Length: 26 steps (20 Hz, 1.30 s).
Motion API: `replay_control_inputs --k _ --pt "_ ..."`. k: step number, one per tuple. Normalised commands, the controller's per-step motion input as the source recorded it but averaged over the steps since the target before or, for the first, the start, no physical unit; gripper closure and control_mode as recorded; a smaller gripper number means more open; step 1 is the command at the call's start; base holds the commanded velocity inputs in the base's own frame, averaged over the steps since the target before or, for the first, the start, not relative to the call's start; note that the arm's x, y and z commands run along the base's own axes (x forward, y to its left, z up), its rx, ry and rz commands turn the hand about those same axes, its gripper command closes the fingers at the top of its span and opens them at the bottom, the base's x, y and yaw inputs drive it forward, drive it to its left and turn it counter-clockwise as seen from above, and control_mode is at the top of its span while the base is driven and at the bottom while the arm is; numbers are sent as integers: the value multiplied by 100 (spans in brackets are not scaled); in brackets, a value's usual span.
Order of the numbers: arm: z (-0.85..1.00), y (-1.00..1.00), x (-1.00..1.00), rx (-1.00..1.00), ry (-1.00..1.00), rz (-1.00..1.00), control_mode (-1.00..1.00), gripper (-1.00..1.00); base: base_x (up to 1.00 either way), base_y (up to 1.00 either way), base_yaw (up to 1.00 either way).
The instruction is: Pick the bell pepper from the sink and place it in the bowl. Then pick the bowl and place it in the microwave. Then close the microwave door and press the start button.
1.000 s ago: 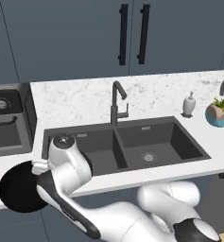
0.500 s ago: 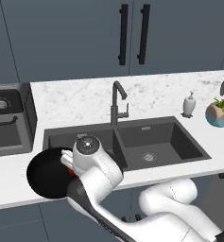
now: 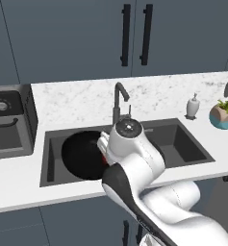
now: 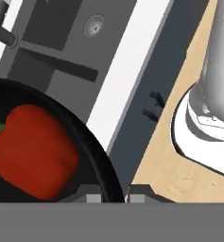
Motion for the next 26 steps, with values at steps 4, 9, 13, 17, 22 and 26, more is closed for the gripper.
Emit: replay_control_inputs --k 4,9,13,17,22,26 --pt "65 -67 -30 17 14 -32 -100 100 0 0 0" --pt "53 -59 -36 9 19 -18 -100 100 0 0 0" --pt "57 -39 -43 0 16 -12 -100 100 0 0 0" --pt "58 -37 -33 0 19 -10 -100 100 0 0 0" --pt "19 -43 -34 0 6 -3 -100 100 0 0 0" --pt "-2 -65 -33 0 0 0 -100 100 0 0 0"
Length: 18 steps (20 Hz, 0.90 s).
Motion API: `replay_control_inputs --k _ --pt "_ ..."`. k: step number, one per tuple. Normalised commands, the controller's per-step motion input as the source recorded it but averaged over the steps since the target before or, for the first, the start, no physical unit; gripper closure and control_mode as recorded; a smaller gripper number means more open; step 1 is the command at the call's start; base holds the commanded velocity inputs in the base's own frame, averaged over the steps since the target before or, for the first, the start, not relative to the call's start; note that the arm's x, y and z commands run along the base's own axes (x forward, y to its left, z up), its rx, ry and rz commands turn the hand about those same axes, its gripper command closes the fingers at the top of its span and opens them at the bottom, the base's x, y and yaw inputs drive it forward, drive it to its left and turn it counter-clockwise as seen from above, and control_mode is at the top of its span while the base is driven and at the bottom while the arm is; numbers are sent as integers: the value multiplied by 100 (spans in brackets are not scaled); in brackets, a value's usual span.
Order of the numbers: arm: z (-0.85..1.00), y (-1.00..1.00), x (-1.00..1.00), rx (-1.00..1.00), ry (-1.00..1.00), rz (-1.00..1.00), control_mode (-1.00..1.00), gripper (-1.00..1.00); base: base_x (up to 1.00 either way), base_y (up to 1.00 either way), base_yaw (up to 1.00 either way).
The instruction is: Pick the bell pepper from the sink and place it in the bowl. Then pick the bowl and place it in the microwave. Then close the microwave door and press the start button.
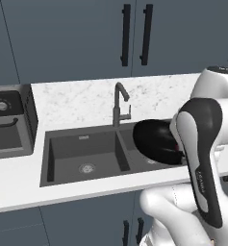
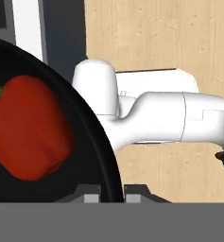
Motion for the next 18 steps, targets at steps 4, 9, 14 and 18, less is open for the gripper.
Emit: replay_control_inputs --k 4,9,14,18 --pt "0 -49 -4 0 -7 0 -100 100 0 0 0" --pt "0 -7 0 -1 -2 0 -100 100 0 0 0" --pt "0 0 0 -9 5 -3 -100 100 0 0 0" --pt "0 0 0 -24 0 -13 -100 100 0 0 0"
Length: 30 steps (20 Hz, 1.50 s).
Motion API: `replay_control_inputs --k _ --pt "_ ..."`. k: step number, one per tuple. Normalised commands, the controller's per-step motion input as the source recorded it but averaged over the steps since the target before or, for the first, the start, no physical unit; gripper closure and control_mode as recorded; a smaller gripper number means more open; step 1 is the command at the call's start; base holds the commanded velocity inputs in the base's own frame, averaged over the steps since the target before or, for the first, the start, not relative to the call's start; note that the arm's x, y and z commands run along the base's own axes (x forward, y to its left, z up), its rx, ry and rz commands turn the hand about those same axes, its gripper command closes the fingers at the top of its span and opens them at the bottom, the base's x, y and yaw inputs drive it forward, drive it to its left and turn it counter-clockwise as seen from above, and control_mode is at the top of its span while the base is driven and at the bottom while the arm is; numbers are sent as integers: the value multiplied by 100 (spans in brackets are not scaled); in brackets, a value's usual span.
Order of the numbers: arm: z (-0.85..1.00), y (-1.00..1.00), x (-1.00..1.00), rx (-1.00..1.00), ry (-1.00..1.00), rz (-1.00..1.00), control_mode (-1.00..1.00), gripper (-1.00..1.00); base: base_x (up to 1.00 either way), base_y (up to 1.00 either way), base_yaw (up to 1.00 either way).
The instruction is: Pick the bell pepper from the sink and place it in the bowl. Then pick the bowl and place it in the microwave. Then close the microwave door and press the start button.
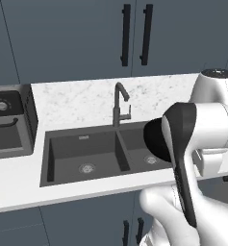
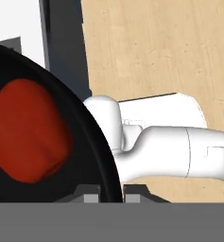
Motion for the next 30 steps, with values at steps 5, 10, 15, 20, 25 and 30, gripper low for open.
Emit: replay_control_inputs --k 5,10,15,20,25,30 --pt "0 -6 0 -5 0 -3 100 100 -6 -11 0" --pt "0 0 0 0 0 0 100 100 -64 -44 0" --pt "0 0 0 0 0 0 100 100 -98 -73 0" --pt "0 0 0 0 0 0 100 100 -87 -71 -14" --pt "0 0 0 0 0 0 100 100 -20 -21 -84" --pt "0 0 0 0 0 0 100 100 0 0 -100"
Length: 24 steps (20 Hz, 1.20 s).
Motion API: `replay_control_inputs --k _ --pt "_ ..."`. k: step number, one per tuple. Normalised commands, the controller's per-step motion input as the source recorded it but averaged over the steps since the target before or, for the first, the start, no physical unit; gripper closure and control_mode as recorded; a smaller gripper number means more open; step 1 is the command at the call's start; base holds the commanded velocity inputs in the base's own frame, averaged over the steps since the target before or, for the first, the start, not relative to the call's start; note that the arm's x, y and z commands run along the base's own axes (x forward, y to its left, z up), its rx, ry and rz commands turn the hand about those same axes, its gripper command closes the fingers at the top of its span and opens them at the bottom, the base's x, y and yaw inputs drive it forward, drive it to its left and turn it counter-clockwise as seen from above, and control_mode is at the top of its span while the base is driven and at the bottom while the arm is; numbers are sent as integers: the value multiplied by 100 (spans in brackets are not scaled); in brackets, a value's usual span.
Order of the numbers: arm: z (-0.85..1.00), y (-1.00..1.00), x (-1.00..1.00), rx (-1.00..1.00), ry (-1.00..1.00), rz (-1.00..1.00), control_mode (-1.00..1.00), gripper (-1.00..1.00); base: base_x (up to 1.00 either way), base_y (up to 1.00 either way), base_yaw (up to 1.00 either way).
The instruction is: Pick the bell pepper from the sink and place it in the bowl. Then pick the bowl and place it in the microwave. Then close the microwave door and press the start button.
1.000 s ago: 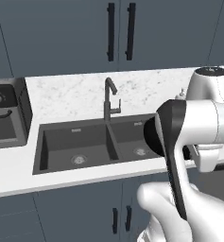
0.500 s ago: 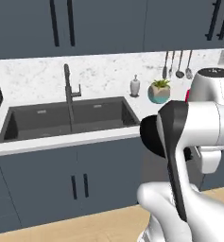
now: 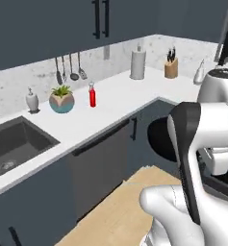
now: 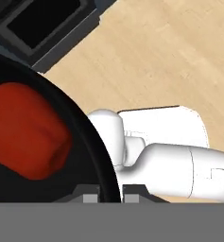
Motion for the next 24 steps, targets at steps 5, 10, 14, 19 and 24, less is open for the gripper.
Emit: replay_control_inputs --k 5,10,14,19,24 --pt "0 0 0 0 0 0 100 100 0 0 -100" --pt "0 0 0 0 0 0 100 100 0 -7 -95" --pt "0 0 0 0 0 0 100 100 18 -38 -67" --pt "0 0 0 0 0 0 100 100 35 -95 -7" --pt "0 0 0 0 0 0 100 100 79 -85 11"
